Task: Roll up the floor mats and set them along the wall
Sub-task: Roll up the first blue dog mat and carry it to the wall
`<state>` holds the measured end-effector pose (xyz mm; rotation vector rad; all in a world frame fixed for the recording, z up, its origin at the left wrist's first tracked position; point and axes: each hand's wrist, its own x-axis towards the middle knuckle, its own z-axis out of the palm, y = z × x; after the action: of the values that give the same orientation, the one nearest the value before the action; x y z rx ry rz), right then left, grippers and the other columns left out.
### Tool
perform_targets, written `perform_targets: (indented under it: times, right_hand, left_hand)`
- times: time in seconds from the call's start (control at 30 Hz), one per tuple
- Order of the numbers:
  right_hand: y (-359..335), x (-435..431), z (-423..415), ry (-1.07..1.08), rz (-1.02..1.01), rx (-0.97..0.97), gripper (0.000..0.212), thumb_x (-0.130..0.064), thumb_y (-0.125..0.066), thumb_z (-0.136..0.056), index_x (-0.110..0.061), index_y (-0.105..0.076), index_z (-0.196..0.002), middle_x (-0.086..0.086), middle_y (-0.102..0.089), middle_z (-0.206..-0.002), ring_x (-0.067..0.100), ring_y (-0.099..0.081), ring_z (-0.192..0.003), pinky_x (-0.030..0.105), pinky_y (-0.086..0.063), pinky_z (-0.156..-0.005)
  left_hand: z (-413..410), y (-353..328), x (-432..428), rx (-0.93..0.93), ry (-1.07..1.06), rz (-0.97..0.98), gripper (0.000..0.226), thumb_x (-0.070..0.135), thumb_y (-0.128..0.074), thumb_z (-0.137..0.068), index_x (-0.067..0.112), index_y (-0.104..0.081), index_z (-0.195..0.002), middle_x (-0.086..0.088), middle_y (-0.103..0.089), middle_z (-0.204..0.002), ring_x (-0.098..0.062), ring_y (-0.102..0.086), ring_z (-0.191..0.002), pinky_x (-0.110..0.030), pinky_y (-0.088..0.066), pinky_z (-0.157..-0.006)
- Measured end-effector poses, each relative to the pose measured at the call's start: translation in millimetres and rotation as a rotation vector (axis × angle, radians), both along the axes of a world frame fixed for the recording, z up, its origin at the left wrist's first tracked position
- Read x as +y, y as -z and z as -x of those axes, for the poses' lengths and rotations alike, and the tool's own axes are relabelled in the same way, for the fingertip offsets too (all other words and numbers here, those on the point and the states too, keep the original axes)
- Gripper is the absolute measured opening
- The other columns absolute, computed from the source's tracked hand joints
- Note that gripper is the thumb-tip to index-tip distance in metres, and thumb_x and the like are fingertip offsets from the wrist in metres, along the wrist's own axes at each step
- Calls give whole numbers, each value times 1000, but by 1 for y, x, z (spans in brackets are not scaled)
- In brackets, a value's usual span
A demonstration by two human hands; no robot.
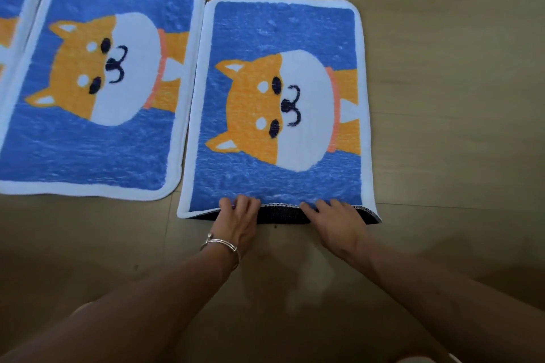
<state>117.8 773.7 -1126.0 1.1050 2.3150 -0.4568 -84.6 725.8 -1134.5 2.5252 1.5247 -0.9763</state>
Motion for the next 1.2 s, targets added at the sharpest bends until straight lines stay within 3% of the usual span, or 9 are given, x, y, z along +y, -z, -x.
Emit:
perform_targets:
  times: [0.1,0.2,0.37,0.5,0.7,0.87,1.0,1.07,1.2]
  right_hand:
    - [-1,10,-4,227,118,130,28,-21,-39,-101,-14,-41,-128,8,-56,-119,28,-52,-108,37,-43,-83]
    - [3,12,-10,280,172,209,22,-25,-40,-102,-10,-50,-115,7,-54,-112,24,-49,-104,33,-37,-80]
    - [7,21,-15,399,230,229,28,-31,-46,-99,-13,-61,-114,6,-57,-111,23,-50,-106,34,-41,-86]
    - [0,32,-19,530,431,188,23,-35,-50,-97,-21,-61,-110,1,-62,-110,20,-56,-101,31,-42,-82]
    - [2,30,-11,218,4,185,11,-24,-50,-97,-16,-44,-100,4,-47,-97,26,-49,-83,35,-32,-68]
    - [5,20,-7,-33,-259,192,33,2,-74,-56,-11,-61,-83,9,-55,-77,29,-53,-65,37,-43,-55]
    - [5,7,-10,7,-203,144,37,-6,-74,-62,-7,-64,-98,12,-62,-87,29,-57,-74,39,-50,-61]
    - [6,1,-12,-9,-143,87,44,-12,-68,-70,-5,-60,-113,14,-61,-100,32,-57,-86,45,-52,-75]
    - [7,4,-9,-16,-123,-25,48,-27,-39,-99,-11,-29,-144,15,-42,-136,39,-46,-116,58,-33,-102]
  left_hand:
    - [5,-3,3,-67,-130,83,51,4,-23,-98,-2,-8,-146,-18,-29,-135,-34,-41,-112,-44,-39,-77]
    - [19,-10,11,-182,-198,211,71,3,-42,-93,6,0,-149,-16,-26,-141,-37,-39,-120,-47,-44,-89]
    - [40,-15,42,-449,-441,319,47,5,-47,-88,22,-34,-130,-6,-57,-109,-26,-56,-94,-34,-44,-73]
    - [43,-9,52,-543,-662,414,26,8,-49,-89,23,-50,-109,-2,-57,-97,-20,-52,-86,-27,-36,-68]
    - [33,-10,43,-501,-550,263,34,3,-45,-88,19,-53,-117,-7,-56,-108,-27,-53,-97,-35,-45,-72]
    - [28,-13,41,-240,-378,103,30,17,-38,-97,23,-47,-125,-8,-43,-120,-28,-46,-109,-35,-37,-70]
    - [24,-13,34,-152,-269,101,37,13,-33,-99,17,-38,-135,-8,-45,-128,-29,-50,-109,-35,-36,-70]
    - [31,-8,22,-165,-192,115,51,14,-29,-99,11,-17,-148,-11,-38,-138,-30,-46,-117,-37,-41,-82]
    - [44,0,-1,-137,-138,64,75,20,-33,-91,4,17,-143,-14,-27,-146,-31,-37,-126,-49,-34,-100]
